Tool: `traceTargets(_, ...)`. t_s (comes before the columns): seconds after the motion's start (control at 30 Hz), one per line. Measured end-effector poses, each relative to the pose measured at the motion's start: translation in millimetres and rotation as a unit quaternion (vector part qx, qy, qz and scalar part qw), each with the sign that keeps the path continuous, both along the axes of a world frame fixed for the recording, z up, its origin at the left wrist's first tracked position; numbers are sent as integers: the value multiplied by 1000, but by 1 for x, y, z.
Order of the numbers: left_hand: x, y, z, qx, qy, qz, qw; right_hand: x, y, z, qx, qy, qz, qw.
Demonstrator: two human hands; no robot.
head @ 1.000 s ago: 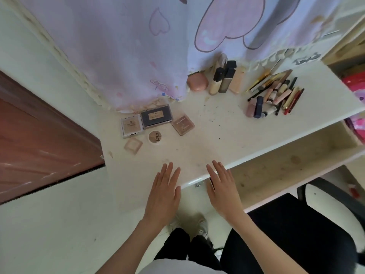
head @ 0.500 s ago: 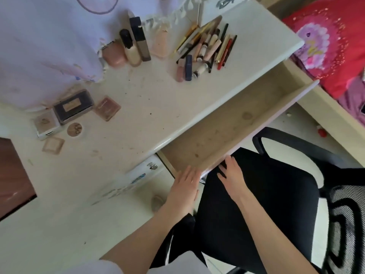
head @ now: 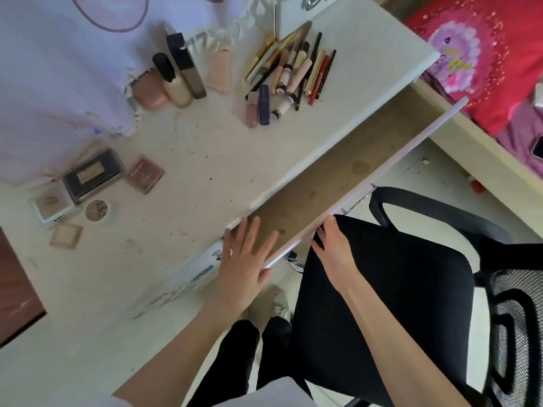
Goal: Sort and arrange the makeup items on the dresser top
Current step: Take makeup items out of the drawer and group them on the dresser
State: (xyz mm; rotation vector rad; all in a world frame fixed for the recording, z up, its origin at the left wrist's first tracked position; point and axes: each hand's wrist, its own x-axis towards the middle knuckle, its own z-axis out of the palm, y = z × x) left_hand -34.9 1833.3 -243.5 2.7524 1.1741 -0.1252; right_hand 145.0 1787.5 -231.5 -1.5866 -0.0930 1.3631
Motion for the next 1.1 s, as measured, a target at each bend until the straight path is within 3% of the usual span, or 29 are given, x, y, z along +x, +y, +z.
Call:
traceTargets(0.1,-10,19,2,3,35,78,996,-1,11,0,-14,-58,22,998)
traceTargets(0.27,-16,30,-5,-5,16,123,992,-3,28,6,-9,-9,-27,1000)
traceTargets(0.63,-24,48,-5,36,-11,131,991,-23,58,5,13,74,-54,996)
traceTargets(1.1,-16,57,0,49,-3,164,985,-19,83,16,9,44,20,999)
